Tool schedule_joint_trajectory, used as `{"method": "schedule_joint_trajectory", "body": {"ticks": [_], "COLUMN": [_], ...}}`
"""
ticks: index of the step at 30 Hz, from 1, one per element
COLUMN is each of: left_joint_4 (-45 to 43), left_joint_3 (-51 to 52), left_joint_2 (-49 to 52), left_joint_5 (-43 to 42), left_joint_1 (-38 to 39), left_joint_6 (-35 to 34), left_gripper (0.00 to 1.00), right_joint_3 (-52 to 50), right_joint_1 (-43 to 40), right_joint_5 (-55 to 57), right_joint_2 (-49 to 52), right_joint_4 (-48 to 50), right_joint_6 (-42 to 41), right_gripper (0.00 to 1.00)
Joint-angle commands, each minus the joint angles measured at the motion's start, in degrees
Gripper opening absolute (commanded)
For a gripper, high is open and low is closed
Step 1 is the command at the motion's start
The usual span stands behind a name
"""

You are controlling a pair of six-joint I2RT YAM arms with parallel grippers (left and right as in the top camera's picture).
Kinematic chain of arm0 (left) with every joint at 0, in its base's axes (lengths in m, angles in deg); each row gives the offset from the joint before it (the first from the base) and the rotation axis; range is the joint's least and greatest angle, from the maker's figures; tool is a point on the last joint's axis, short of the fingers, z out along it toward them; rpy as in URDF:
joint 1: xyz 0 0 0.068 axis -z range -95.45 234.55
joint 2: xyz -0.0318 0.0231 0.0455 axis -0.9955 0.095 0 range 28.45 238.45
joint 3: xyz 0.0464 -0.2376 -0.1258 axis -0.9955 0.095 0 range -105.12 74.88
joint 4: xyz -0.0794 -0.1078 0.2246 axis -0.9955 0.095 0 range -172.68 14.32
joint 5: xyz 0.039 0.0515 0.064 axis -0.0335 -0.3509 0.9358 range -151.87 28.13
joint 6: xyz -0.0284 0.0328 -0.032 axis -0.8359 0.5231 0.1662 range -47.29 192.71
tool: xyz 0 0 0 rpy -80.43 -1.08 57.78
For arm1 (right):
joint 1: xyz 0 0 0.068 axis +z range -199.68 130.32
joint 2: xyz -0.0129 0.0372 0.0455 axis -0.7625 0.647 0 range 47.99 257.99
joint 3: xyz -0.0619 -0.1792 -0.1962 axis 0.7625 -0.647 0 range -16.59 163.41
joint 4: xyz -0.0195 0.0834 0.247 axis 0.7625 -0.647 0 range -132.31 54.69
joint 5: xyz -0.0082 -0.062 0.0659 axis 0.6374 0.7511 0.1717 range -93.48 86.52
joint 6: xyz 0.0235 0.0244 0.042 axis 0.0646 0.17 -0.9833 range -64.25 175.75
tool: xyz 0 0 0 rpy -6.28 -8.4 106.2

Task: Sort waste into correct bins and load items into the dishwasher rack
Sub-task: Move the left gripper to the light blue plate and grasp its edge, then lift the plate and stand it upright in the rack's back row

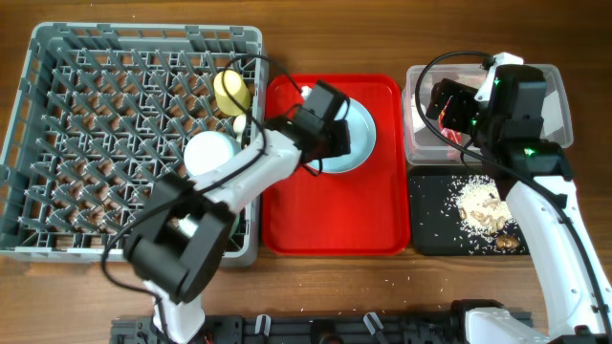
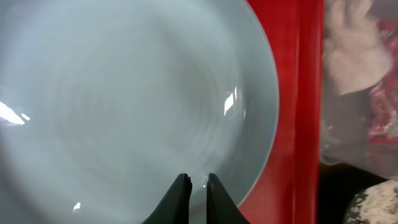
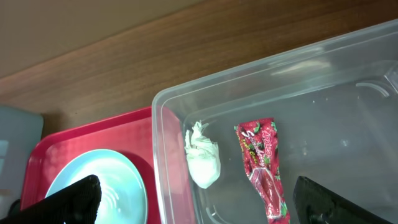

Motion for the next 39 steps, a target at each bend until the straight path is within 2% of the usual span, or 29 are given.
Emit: {"method": "schedule_joint_trajectory", "body": {"ticks": [1,2,7,10,12,14,18,19,20,21,24,26,28,32,35,39], "left_joint_4": [1.0,3.6,11.1,12.7,12.9,14.0,23.9,27.7,31.2,36.5,41.3,41.7,39.0,33.4,26.9,22.7], "left_joint_3": [0.0,0.0,0.0,-0.1,-0.3,-0.9,-1.2,-1.2,-1.2,-1.2,-1.0,-0.9,-0.9,-0.3,1.9,1.9], "left_joint_2": [4.6,4.4,3.6,2.6,-1.1,-5.9,-17.9,-20.3,-22.0,-23.3,-23.2,-23.2,-23.2,-22.2,-19.6,-12.2], "left_joint_5": [-0.1,-0.4,-5.3,-8.1,-8.0,-4.0,16.6,20.3,23.4,27.0,26.9,25.5,15.9,9.7,9.8,11.8], "left_joint_1": [2.6,3.6,5.9,5.9,5.9,5.9,5.9,5.9,5.9,5.4,2.2,-0.7,-3.6,-3.0,-1.6,-1.7], "left_joint_6": [0.5,0.5,0.5,0.5,3.6,5.4,5.4,5.4,5.4,5.4,5.4,5.4,5.4,5.4,5.4,5.4], "left_gripper": [0.09,0.04,0.04,0.04,0.04,0.08,0.08,0.12,0.21,0.38,0.48,0.48,0.45,0.41,0.42,0.45], "right_joint_3": [0.2,0.2,0.2,0.2,0.2,0.2,0.2,0.2,0.2,0.2,0.2,0.2,0.2,0.2,0.2,0.2], "right_joint_1": [0.3,0.3,0.3,0.3,0.3,0.3,0.3,0.3,0.3,0.3,0.3,0.3,0.3,0.3,0.3,0.3], "right_joint_5": [-0.7,-0.7,-0.7,-0.7,-0.7,-0.7,-0.7,-0.7,-0.7,-0.7,-0.7,-0.7,-0.7,-0.7,-0.7,-0.7], "right_joint_2": [0.5,0.5,0.5,0.5,0.5,0.5,0.5,0.5,0.5,0.5,0.5,0.5,0.5,0.5,0.5,0.5], "right_joint_4": [0.1,0.1,0.1,0.1,0.1,0.1,0.1,0.1,0.1,0.1,0.1,0.1,0.1,0.1,0.1,0.1], "right_joint_6": [0.8,0.8,0.7,0.7,0.7,0.8,0.8,0.7,0.7,0.8,0.7,0.7,0.8,0.7,0.8,0.7], "right_gripper": [1.0,1.0,1.0,1.0,1.0,1.0,1.0,1.0,1.0,1.0,1.0,1.0,1.0,1.0,1.0,1.0]}}
